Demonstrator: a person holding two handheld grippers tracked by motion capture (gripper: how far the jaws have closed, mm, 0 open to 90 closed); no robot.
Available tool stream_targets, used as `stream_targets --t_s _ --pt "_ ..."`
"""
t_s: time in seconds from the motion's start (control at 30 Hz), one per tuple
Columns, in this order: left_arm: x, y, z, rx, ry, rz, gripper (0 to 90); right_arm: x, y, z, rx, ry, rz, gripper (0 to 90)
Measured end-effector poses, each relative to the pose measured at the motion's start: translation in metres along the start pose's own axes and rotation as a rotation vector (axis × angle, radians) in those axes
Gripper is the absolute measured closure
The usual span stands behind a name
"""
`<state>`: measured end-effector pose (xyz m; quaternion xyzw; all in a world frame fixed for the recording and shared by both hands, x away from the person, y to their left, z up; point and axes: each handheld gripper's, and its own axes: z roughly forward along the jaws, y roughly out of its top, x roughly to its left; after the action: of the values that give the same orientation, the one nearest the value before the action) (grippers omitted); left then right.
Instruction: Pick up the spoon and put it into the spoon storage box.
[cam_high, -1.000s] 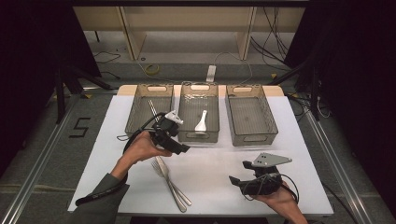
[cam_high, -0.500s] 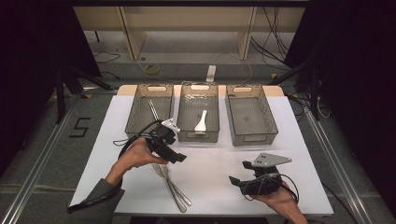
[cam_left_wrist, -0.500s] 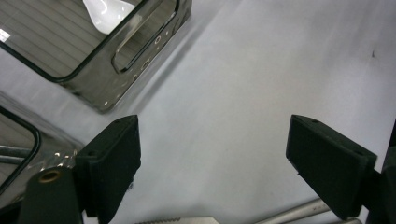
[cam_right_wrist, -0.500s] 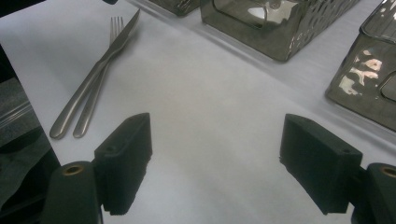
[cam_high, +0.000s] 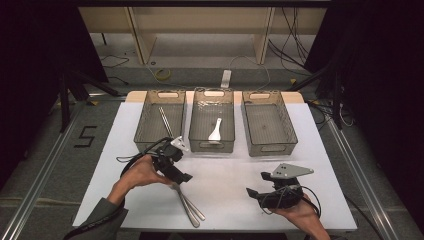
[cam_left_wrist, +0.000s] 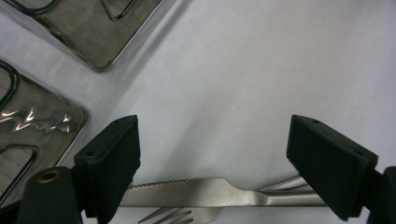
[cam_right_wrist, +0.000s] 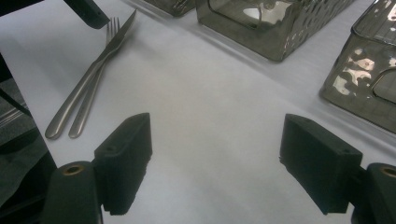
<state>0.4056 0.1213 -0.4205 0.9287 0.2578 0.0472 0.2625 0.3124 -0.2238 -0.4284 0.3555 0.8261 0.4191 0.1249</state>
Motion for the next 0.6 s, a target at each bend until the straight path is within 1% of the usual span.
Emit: stream_targets --t_s 0.03,0.07,0.1,0.13,0.2,0.3,0.37,0.4,0.43,0.6 --pt "0.000 0.000 0.000 0.007 0.001 0.011 17.1 0.000 0.000 0.000 -0.001 0.000 0.000 26.0" --pt "0.000 0.000 0.000 0.007 0.001 0.011 17.1 -0.001 0.000 0.000 -0.001 0.000 0.000 26.0" --pt "-0.003 -0.002 0.000 0.013 0.006 0.028 17.2 -0.001 0.000 0.000 -0.001 0.000 0.000 26.0" --pt "-0.004 -0.002 0.000 0.023 0.003 0.041 17.2 -0.001 0.000 0.000 0.000 0.000 0.000 26.0" --pt "-0.007 -0.004 0.001 0.021 0.001 0.040 17.2 -0.001 0.000 0.000 0.000 0.001 0.000 26.0" --pt "-0.010 -0.006 0.001 0.040 0.002 0.070 17.7 0.000 0.000 0.000 0.000 0.002 -0.002 26.0" --pt "-0.012 -0.007 0.001 0.044 0.003 0.074 18.0 0.001 0.000 0.001 0.000 0.003 -0.005 26.0" --pt "-0.013 -0.009 0.002 0.053 0.001 0.085 18.0 0.001 0.000 0.001 0.002 0.002 -0.008 26.0" --pt "-0.014 -0.010 0.002 0.053 -0.001 0.080 18.0 0.001 0.000 0.001 0.004 0.002 -0.007 26.0" --pt "-0.015 -0.014 0.004 0.068 0.003 0.091 18.0 0.000 -0.001 0.001 0.002 -0.003 -0.009 26.0"
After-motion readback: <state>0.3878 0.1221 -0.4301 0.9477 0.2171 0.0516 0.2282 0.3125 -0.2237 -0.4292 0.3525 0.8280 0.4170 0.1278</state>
